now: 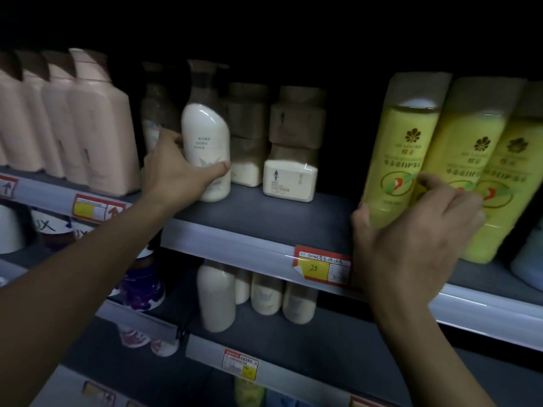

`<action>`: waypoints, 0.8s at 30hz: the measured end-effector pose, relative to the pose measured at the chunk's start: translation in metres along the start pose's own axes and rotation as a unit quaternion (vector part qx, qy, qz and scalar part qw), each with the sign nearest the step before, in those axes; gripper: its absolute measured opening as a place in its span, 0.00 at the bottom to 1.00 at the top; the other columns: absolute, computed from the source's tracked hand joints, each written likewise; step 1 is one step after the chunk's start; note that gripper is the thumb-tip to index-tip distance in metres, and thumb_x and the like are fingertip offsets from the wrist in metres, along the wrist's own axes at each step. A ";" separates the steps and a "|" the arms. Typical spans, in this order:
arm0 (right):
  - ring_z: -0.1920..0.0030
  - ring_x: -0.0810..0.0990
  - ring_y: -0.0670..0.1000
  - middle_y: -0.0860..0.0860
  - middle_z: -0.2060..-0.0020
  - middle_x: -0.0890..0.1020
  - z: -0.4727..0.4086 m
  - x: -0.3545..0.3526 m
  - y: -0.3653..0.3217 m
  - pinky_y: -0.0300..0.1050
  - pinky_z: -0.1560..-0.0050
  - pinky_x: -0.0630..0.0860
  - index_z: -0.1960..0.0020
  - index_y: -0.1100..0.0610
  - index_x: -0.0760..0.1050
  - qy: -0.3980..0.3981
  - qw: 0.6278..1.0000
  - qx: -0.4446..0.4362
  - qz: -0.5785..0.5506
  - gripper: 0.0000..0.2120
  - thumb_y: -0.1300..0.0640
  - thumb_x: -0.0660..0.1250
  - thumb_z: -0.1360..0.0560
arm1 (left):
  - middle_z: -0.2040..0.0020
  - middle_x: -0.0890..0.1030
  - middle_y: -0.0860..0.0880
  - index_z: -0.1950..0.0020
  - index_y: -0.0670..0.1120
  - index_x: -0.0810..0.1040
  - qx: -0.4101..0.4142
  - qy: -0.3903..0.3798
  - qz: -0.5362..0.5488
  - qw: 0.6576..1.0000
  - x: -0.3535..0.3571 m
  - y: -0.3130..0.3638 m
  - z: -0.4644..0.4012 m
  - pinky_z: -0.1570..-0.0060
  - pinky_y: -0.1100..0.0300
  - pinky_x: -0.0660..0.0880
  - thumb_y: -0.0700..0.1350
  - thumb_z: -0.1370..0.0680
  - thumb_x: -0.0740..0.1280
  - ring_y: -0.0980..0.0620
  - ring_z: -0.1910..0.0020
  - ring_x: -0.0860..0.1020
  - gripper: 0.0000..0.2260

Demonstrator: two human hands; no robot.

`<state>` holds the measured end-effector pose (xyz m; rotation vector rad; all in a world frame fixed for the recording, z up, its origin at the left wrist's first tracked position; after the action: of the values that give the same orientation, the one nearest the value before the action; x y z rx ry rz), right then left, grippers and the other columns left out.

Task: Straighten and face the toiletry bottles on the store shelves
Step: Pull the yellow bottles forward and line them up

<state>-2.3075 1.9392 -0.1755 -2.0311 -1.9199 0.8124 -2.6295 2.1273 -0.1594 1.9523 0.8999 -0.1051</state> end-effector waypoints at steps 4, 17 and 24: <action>0.41 0.71 0.64 0.64 0.41 0.73 0.003 -0.001 -0.006 0.57 0.36 0.67 0.32 0.63 0.71 -0.005 1.000 -0.028 -0.009 0.31 0.52 0.76 0.31 | 0.41 0.84 0.50 0.37 0.50 0.74 0.021 -0.018 0.041 0.999 -0.002 0.006 0.018 0.42 0.46 0.81 0.66 0.40 0.81 0.50 0.45 0.83 0.38; 0.40 0.74 0.62 0.59 0.37 0.71 0.009 -0.007 -0.012 0.50 0.51 0.74 0.26 0.57 0.68 -0.059 0.992 -0.059 -0.095 0.36 0.56 0.78 0.31 | 0.40 0.83 0.55 0.33 0.52 0.76 0.138 0.009 0.118 0.983 -0.023 0.034 0.073 0.44 0.49 0.83 0.62 0.36 0.81 0.56 0.43 0.82 0.35; 0.40 0.77 0.61 0.59 0.39 0.80 0.019 -0.017 -0.014 0.47 0.43 0.70 0.29 0.62 0.72 -0.061 0.979 -0.111 -0.160 0.35 0.63 0.80 0.33 | 0.36 0.82 0.53 0.27 0.49 0.75 0.201 0.039 0.148 0.968 -0.053 0.051 0.105 0.43 0.52 0.82 0.53 0.32 0.83 0.54 0.39 0.81 0.36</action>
<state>-2.3293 1.9205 -0.1794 -1.7434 -2.4210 0.6831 -2.6063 2.0014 -0.1575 2.4634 0.6612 -0.0382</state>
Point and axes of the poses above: each hand's wrist, its own z-axis away from the middle knuckle, its own x-axis out of the palm, y = z × x, the point moved 8 cm from there along -z, towards the middle knuckle
